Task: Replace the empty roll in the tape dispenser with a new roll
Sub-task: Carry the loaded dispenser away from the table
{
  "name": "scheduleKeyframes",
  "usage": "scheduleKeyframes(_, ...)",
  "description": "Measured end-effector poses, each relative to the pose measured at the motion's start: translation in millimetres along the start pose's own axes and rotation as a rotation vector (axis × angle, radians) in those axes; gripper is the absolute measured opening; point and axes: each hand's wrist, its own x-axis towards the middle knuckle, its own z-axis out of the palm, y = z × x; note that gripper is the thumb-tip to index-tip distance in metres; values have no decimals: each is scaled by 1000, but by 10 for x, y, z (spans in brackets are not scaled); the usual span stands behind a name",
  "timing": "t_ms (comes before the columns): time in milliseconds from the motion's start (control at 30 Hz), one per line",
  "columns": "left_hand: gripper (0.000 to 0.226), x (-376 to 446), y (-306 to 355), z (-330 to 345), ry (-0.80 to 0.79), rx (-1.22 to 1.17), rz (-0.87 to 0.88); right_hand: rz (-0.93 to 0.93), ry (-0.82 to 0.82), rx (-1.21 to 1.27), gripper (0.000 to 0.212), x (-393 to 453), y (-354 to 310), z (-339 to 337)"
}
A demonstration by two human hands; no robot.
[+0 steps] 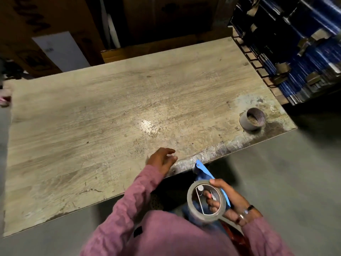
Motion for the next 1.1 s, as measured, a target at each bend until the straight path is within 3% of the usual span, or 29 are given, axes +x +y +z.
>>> scheduleKeyframes(100, 37, -174, 231, 81, -196, -669, -311, 53, -100, 41, 51, 11, -80, 109)
scheduleKeyframes(200, 45, -266, 381, 110, -234, -863, -398, 81, -187, 54, 56, 52, -175, 230)
scheduleKeyframes(400, 47, -193, 461, 11, -125, -927, -481, 168, -370, -49, 51, 247, -370, 308)
scheduleKeyframes(533, 21, -89, 442, -89, -77, -946, -473, 230, -378, -179, 53, 331, -608, 374)
scheduleKeyframes(667, 18, -31, 521, -166, 20, -916, -459, 86, -226, -365, 52, 398, -964, 483)
scheduleKeyframes(800, 7, 155, 496, -135, 172, -879, -484, -76, -150, -567, 28, 600, -1362, 511)
scheduleKeyframes(900, 12, 341, 472, -86, 197, -917, -552, -176, -81, -702, 11, 824, -1682, 486)
scheduleKeyframes(1100, 8, 716, 526, -102, 221, -930, -486, -285, -118, -1062, 11, 1281, -2326, 518)
